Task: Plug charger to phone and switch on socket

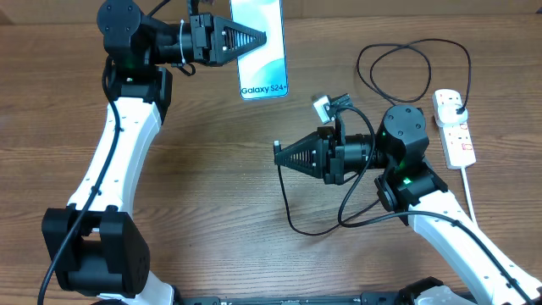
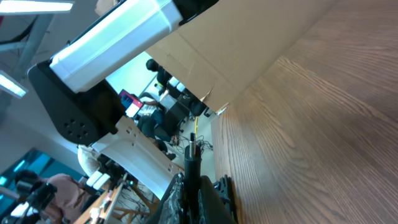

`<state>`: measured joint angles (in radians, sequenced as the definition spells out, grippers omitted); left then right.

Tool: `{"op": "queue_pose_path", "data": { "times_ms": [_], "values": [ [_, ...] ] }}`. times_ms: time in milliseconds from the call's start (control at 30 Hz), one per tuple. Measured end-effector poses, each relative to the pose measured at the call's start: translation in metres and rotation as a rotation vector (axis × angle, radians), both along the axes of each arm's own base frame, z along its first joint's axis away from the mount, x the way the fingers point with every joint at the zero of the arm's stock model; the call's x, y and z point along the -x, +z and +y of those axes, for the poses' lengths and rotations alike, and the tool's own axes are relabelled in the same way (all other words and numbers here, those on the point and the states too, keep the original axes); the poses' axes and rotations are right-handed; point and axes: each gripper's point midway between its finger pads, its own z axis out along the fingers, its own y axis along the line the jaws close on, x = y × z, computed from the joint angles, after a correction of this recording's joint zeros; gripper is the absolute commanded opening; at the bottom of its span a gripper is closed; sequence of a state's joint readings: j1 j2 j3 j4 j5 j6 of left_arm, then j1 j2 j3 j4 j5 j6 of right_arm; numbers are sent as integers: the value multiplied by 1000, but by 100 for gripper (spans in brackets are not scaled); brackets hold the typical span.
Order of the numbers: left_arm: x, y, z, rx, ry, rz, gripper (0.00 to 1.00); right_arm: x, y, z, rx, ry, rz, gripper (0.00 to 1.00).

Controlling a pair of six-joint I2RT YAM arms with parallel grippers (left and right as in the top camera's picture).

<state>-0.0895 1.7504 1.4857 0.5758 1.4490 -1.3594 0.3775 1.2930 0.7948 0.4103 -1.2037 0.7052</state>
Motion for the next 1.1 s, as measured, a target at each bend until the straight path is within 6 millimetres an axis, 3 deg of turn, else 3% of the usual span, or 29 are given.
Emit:
{"op": "queue_pose_path", "data": {
  "times_ms": [267,1100],
  "values": [
    [12,1,-19,0,-56,-6,4,-11,7,2,-44,-11,-38,4],
    [23,-1,-27,-13,-113,8,4,-20,13,2,-61,-63,-39,4]
  ]
}}
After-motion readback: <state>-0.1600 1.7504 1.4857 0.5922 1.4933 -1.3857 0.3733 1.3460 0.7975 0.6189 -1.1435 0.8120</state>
